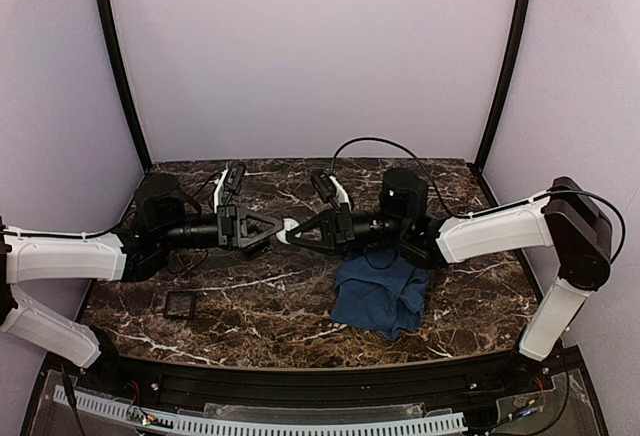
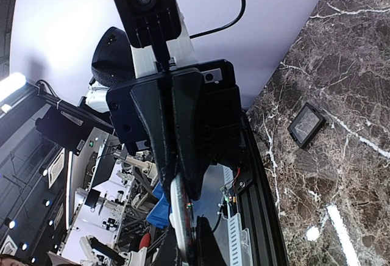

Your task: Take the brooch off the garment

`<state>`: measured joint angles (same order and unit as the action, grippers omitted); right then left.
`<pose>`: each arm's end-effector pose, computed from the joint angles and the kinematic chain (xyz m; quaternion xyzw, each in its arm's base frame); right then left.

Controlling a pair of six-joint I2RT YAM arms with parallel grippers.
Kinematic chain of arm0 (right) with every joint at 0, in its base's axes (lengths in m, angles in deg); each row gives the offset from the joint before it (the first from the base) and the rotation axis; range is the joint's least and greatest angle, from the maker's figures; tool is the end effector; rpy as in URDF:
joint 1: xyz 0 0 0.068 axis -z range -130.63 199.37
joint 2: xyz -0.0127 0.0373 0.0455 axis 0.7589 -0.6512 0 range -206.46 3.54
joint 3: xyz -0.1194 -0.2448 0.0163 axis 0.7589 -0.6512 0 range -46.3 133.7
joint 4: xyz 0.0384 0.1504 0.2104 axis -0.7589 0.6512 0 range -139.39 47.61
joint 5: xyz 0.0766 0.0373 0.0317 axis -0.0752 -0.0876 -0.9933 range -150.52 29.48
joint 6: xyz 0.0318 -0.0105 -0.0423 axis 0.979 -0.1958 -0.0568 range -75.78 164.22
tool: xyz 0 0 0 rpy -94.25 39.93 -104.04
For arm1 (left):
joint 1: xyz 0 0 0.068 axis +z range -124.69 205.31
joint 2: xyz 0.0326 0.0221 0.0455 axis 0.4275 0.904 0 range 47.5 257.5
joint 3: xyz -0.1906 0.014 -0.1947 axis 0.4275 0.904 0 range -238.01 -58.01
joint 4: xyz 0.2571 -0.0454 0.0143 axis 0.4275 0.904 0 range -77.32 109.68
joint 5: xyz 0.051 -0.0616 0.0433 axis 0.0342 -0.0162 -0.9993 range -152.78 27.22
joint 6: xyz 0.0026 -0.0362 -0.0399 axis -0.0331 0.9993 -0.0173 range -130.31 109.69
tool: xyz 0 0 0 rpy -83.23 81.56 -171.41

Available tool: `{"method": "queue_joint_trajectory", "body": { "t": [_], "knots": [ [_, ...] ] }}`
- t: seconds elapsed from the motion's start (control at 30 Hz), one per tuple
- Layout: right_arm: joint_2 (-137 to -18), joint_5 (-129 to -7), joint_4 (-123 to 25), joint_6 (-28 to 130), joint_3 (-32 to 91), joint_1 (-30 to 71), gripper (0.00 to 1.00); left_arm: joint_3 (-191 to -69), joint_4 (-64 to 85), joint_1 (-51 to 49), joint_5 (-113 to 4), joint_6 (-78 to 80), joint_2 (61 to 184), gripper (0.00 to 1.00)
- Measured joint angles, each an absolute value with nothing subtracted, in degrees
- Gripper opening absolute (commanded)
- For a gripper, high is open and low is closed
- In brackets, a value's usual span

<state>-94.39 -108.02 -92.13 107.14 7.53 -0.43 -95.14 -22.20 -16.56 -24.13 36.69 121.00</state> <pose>0.2201 0.3013 0.2452 -0.2047 0.6827 0.6921 0.1143 0.1935 -0.2031 0.2670 0.2004 0.6855 -0.6303 0.3043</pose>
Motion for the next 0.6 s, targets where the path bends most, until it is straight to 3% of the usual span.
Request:
{"method": "queue_joint_trajectory", "body": {
  "t": [0.6],
  "knots": [
    [-95.3,-107.0,-99.7,113.5,3.0,-0.5,0.00,-95.1,-18.7,-18.1,-26.5,35.3,121.0,0.01]
  ]
}}
